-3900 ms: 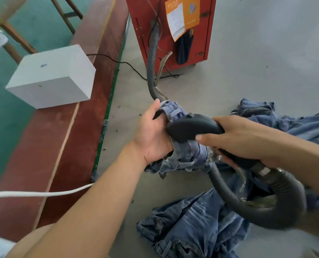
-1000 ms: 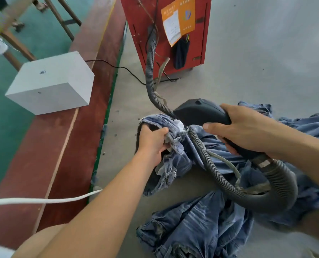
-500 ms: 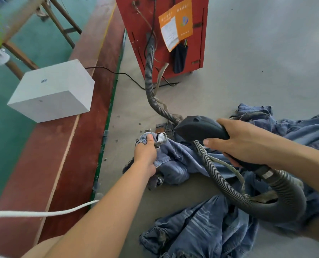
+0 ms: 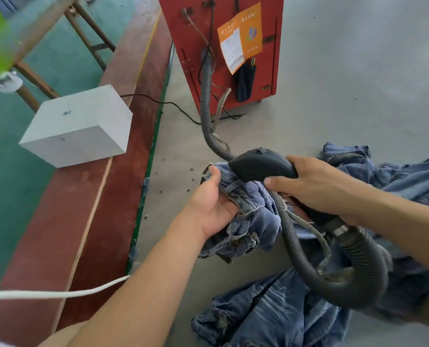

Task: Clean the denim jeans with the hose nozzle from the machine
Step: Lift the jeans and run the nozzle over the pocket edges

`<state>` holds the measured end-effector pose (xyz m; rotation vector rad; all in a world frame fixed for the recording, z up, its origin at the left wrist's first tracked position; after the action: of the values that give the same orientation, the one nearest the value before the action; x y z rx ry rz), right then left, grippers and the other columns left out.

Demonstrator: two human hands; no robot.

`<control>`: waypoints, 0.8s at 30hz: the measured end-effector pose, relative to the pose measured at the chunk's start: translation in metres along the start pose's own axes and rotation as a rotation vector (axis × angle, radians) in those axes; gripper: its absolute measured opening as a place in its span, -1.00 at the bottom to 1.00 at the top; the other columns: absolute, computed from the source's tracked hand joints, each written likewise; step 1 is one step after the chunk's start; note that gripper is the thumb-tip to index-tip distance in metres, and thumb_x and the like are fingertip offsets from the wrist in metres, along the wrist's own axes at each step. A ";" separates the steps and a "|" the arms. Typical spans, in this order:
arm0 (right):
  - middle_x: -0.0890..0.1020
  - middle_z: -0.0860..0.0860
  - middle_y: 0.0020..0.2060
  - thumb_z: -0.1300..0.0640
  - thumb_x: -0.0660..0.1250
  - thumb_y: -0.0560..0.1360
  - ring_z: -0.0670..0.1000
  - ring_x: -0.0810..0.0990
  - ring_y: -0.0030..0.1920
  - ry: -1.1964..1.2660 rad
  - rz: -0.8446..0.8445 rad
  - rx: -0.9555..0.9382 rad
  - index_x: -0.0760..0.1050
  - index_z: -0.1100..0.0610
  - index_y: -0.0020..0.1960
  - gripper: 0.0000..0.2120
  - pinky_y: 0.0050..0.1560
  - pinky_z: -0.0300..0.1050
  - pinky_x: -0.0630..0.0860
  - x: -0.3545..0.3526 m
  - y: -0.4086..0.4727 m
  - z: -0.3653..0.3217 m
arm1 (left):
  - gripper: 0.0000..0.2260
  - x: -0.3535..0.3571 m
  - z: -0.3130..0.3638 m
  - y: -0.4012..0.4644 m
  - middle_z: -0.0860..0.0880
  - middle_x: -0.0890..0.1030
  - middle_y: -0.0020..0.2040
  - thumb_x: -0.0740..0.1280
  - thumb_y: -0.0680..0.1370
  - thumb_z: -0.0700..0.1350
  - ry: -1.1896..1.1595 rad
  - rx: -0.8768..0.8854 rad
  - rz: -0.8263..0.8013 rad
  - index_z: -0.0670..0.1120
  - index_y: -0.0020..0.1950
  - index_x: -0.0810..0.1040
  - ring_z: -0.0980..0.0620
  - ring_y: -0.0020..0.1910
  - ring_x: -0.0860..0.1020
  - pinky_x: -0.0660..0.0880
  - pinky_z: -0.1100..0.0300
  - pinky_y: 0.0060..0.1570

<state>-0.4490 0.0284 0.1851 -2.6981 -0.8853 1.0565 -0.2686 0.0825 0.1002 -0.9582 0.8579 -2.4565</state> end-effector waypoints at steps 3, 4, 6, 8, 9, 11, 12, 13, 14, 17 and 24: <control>0.65 -0.03 -0.44 -0.16 0.40 0.55 -0.09 0.56 -0.53 -0.039 -0.096 -0.014 0.53 -0.07 -0.08 -0.82 -0.47 -0.19 0.49 -0.005 -0.007 0.002 | -0.41 0.000 0.009 0.000 -0.32 0.69 0.11 -0.04 0.74 0.18 -0.100 0.028 -0.004 -0.27 0.36 0.50 -0.23 0.01 0.72 0.65 -0.11 -0.07; 0.66 -0.02 -0.43 -0.18 0.41 0.54 -0.08 0.57 -0.53 -0.074 -0.151 -0.013 0.52 -0.12 -0.08 -0.84 -0.49 -0.22 0.48 -0.002 -0.012 0.002 | -0.41 0.000 0.012 0.001 -0.33 0.69 0.12 -0.04 0.74 0.18 -0.129 0.036 0.000 -0.27 0.37 0.49 -0.23 -0.01 0.72 0.65 -0.11 -0.10; 0.65 -0.02 -0.44 -0.16 0.41 0.54 -0.07 0.57 -0.54 -0.073 -0.223 0.005 0.52 -0.15 -0.09 -0.87 -0.51 -0.24 0.48 0.007 -0.018 0.002 | -0.40 0.004 0.012 0.000 -0.33 0.66 0.20 -0.04 0.74 0.19 -0.112 0.013 -0.019 -0.27 0.37 0.50 -0.24 0.05 0.70 0.64 -0.11 -0.05; 0.61 -0.07 -0.50 -0.12 0.42 0.56 -0.10 0.53 -0.56 -0.033 -0.180 -0.004 0.53 -0.06 -0.09 -0.84 -0.54 -0.27 0.43 0.015 -0.011 -0.001 | -0.43 0.008 0.004 -0.002 -0.30 0.67 0.21 -0.01 0.74 0.18 -0.030 -0.001 -0.037 -0.25 0.35 0.53 -0.21 0.11 0.69 0.66 -0.05 0.00; 0.60 -0.07 -0.52 -0.10 0.42 0.56 -0.12 0.51 -0.57 -0.007 -0.128 0.003 0.54 -0.02 -0.08 -0.83 -0.55 -0.27 0.41 0.015 -0.006 -0.003 | -0.46 0.010 0.001 -0.001 -0.29 0.65 0.24 0.01 0.75 0.15 -0.003 0.008 -0.042 -0.24 0.39 0.51 -0.22 0.19 0.66 0.64 -0.05 0.07; 0.62 -0.07 -0.47 -0.11 0.42 0.57 -0.16 0.52 -0.55 0.016 -0.014 0.019 0.56 0.00 -0.07 -0.80 -0.54 -0.26 0.42 0.005 0.000 -0.006 | -0.47 0.012 0.003 -0.001 -0.31 0.59 0.34 0.00 0.75 0.13 -0.002 0.031 -0.076 -0.23 0.50 0.43 -0.26 0.35 0.55 0.55 -0.13 0.25; 0.63 -0.08 -0.45 -0.14 0.42 0.56 -0.18 0.53 -0.53 0.002 0.013 0.019 0.56 -0.01 -0.07 -0.79 -0.51 -0.26 0.44 -0.001 0.000 -0.006 | -0.44 0.013 0.006 0.000 -0.32 0.56 0.37 -0.03 0.75 0.14 -0.019 0.037 -0.096 -0.23 0.52 0.40 -0.27 0.39 0.52 0.49 -0.16 0.33; 0.64 -0.09 -0.44 -0.16 0.41 0.56 -0.19 0.54 -0.52 -0.025 0.002 0.013 0.55 -0.03 -0.08 -0.79 -0.48 -0.24 0.45 -0.005 -0.003 -0.005 | -0.41 0.013 0.009 0.000 -0.32 0.54 0.39 -0.05 0.74 0.17 -0.038 0.036 -0.112 -0.23 0.53 0.39 -0.28 0.42 0.49 0.43 -0.19 0.40; 0.64 -0.11 -0.44 -0.18 0.41 0.55 -0.18 0.54 -0.53 -0.057 -0.044 0.005 0.54 -0.05 -0.08 -0.79 -0.46 -0.22 0.45 -0.006 -0.007 -0.004 | -0.38 0.014 0.011 0.001 -0.33 0.52 0.41 -0.07 0.74 0.20 -0.051 0.027 -0.125 -0.24 0.53 0.39 -0.29 0.44 0.47 0.38 -0.21 0.44; 0.63 -0.08 -0.49 -0.15 0.41 0.54 -0.08 0.57 -0.55 -0.079 -0.192 0.009 0.53 -0.08 -0.08 -0.84 -0.51 -0.22 0.48 0.005 -0.016 -0.007 | -0.37 0.016 0.007 0.000 -0.33 0.54 0.38 -0.07 0.74 0.20 -0.063 -0.011 -0.150 -0.25 0.50 0.42 -0.27 0.39 0.52 0.47 -0.16 0.34; 0.61 -0.10 -0.50 -0.12 0.40 0.57 -0.16 0.51 -0.56 0.016 -0.004 0.026 0.55 0.01 -0.09 -0.80 -0.44 -0.14 0.51 -0.013 -0.007 -0.007 | -0.43 0.008 0.017 0.000 -0.35 0.60 0.30 -0.04 0.74 0.14 -0.041 0.041 -0.127 -0.27 0.35 0.53 -0.34 0.31 0.55 0.46 -0.28 0.30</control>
<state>-0.4554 0.0277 0.1996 -2.6790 -0.8674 1.0371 -0.2624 0.0712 0.1141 -1.0748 0.7521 -2.5402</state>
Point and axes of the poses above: each hand's wrist, its own y-axis towards the middle knuckle, its own x-axis out of the palm, z = x × y, the point moved 6 cm from there along y, towards the middle knuckle
